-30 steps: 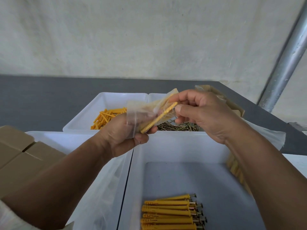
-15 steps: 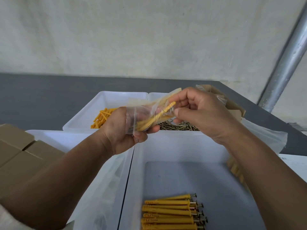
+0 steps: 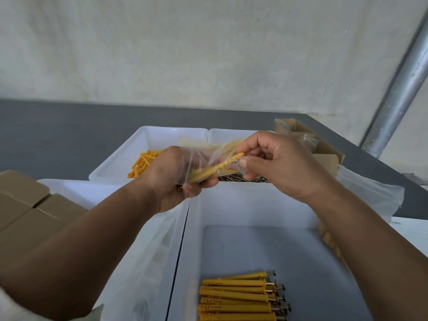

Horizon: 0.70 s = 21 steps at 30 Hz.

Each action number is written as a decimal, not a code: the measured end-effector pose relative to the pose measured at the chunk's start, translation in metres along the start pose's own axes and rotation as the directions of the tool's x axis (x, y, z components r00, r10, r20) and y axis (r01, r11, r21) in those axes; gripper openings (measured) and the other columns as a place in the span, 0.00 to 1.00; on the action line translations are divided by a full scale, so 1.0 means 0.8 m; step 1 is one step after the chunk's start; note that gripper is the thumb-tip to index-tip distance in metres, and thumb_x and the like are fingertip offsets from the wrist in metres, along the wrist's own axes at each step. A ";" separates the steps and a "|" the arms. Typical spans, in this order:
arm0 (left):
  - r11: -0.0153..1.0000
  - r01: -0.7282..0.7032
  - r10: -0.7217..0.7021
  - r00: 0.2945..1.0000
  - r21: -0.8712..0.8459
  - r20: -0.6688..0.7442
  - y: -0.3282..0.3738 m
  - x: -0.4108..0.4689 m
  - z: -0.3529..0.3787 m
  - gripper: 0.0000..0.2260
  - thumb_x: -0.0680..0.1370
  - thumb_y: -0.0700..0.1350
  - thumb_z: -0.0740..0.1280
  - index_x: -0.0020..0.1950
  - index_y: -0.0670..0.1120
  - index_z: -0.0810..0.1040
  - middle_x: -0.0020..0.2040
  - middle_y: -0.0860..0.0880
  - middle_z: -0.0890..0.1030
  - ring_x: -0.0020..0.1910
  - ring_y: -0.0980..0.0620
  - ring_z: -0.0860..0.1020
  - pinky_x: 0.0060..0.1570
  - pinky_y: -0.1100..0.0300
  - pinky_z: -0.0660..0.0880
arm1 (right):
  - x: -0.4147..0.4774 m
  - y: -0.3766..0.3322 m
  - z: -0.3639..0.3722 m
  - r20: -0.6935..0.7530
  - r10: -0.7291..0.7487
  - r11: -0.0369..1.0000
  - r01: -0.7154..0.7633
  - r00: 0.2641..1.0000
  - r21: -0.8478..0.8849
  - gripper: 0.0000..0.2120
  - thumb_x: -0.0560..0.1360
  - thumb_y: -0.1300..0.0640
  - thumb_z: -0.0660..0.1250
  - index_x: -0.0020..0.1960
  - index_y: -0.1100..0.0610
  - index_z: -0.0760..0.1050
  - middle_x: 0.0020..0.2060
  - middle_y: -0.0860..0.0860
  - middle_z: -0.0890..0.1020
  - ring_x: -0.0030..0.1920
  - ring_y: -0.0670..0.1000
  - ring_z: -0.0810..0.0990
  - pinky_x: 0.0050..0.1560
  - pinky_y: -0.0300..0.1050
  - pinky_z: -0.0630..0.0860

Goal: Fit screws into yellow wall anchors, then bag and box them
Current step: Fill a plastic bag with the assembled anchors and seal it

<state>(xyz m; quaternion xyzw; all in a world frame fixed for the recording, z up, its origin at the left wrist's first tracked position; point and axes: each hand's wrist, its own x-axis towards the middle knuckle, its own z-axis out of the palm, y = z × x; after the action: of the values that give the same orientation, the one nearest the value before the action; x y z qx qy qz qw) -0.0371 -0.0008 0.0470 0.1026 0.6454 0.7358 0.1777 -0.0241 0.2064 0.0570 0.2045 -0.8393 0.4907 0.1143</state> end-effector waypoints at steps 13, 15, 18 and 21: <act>0.985 0.102 -0.109 0.993 -0.138 -0.041 0.000 0.003 -0.005 0.12 0.67 0.34 0.60 0.45 0.39 0.81 0.41 0.41 0.82 0.31 0.46 0.81 0.16 0.69 0.62 | 0.002 0.002 0.009 0.007 -0.143 0.970 0.141 0.990 -0.197 0.08 0.74 0.58 0.73 0.47 0.46 0.78 0.36 0.43 0.80 0.37 0.45 0.81 0.44 0.46 0.80; 0.987 0.106 -0.110 0.993 -0.121 -0.032 0.000 0.004 -0.004 0.13 0.70 0.34 0.59 0.39 0.41 0.84 0.41 0.42 0.83 0.32 0.47 0.82 0.16 0.70 0.62 | 0.002 0.000 0.010 0.012 -0.192 0.932 0.186 0.981 -0.312 0.07 0.73 0.57 0.73 0.47 0.47 0.77 0.34 0.41 0.78 0.36 0.44 0.77 0.41 0.43 0.77; 0.991 0.113 -0.116 0.992 -0.067 -0.044 -0.002 0.003 -0.004 0.15 0.74 0.34 0.58 0.41 0.43 0.85 0.42 0.43 0.83 0.34 0.48 0.83 0.17 0.71 0.60 | 0.001 0.000 0.010 0.021 -0.265 0.871 0.249 0.964 -0.425 0.06 0.72 0.56 0.74 0.45 0.49 0.77 0.35 0.43 0.75 0.37 0.45 0.75 0.38 0.41 0.71; 0.995 0.102 -0.103 0.994 -0.012 -0.042 -0.003 0.000 0.000 0.14 0.75 0.35 0.59 0.45 0.44 0.85 0.44 0.45 0.84 0.36 0.49 0.83 0.17 0.70 0.61 | 0.002 0.001 0.010 0.018 -0.339 0.787 0.294 0.941 -0.543 0.06 0.71 0.57 0.75 0.44 0.53 0.79 0.41 0.45 0.74 0.41 0.46 0.72 0.40 0.42 0.69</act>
<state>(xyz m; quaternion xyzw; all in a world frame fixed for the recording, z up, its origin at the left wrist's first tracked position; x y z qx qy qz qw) -0.0370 -0.0005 0.0449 0.0528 0.6497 0.7310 0.2019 -0.0256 0.1994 0.0529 0.2820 -0.8912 0.2173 0.2810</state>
